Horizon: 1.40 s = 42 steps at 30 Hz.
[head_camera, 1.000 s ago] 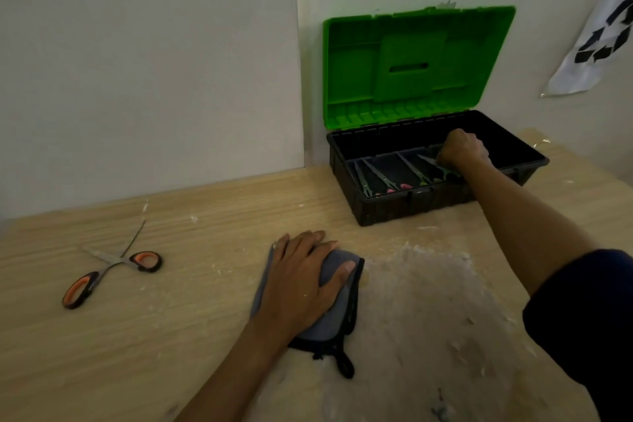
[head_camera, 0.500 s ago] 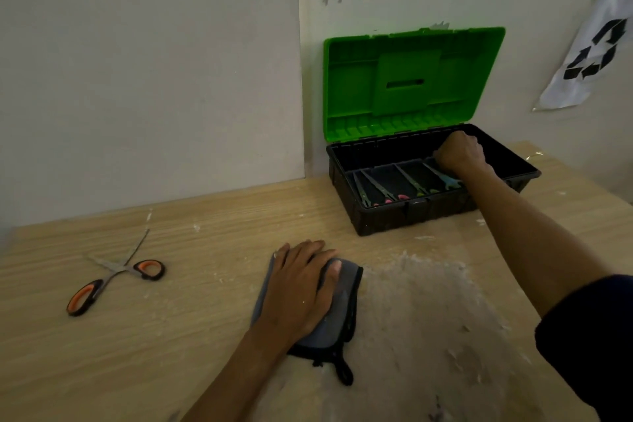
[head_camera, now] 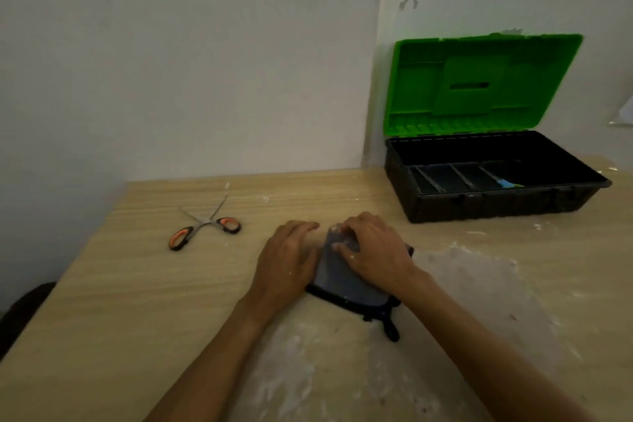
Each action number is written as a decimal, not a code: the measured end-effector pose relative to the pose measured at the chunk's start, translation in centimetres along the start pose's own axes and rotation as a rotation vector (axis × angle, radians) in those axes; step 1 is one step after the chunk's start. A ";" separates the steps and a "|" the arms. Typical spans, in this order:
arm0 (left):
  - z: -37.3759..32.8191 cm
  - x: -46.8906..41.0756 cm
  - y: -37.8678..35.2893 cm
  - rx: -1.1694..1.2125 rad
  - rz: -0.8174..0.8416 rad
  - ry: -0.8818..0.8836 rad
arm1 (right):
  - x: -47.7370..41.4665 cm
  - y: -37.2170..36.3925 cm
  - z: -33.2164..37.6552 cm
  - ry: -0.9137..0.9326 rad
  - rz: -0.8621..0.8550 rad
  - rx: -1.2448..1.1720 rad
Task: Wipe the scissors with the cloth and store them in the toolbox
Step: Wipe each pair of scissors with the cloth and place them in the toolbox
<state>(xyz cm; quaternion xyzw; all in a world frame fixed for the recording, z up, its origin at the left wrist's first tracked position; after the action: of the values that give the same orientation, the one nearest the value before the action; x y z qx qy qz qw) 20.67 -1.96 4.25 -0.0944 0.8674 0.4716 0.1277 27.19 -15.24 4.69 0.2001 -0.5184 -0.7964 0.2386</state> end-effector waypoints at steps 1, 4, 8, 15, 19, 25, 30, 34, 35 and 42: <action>1.7 0.3 1.8 -0.042 -0.068 0.054 | 0.1 -0.6 0.3 -0.013 0.014 0.050; 7.9 1.8 7.7 -0.154 -0.270 0.323 | 0.4 -0.9 1.7 0.007 -0.052 0.120; 14.7 4.7 11.3 -0.266 -0.283 0.657 | 0.3 -1.1 4.2 0.058 -0.063 0.017; 16.5 5.3 11.7 -0.180 -0.315 0.663 | 0.5 -0.6 3.8 0.046 -0.095 -0.034; 13.2 4.5 11.8 -0.037 -0.407 0.490 | 0.4 0.2 4.1 0.059 -0.163 -0.274; 2.8 3.8 9.0 0.061 -0.469 0.123 | 0.5 -0.8 3.4 -0.074 -0.101 -0.782; 0.0 4.0 8.5 0.176 -0.512 0.033 | 1.5 -1.1 1.8 -0.166 -0.021 -1.161; 3.9 4.6 4.6 0.894 -0.433 0.442 | 2.1 -0.8 1.5 -0.197 -0.067 -1.238; 3.8 4.4 2.6 1.091 -0.342 0.504 | 2.2 -0.6 1.4 -0.197 -0.089 -1.243; 0.3 4.2 -1.3 1.472 -0.122 0.475 | 3.3 -1.1 3.0 -0.130 -0.170 -1.193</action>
<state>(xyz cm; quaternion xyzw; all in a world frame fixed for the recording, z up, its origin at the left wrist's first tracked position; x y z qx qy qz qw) 17.07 -2.59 1.71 -0.1316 0.9546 -0.2672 -0.0062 22.70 -14.61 4.58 0.0234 0.0220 -0.9765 0.2130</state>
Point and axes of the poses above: each hand's wrist, its own x-axis away from the middle knuckle, its own y-axis out of the back of the hand, z = x × y, the point moved 10 cm from there along -x, towards the middle knuckle, and after that the axes turned 6 degrees about z, right-handed, at the moved point
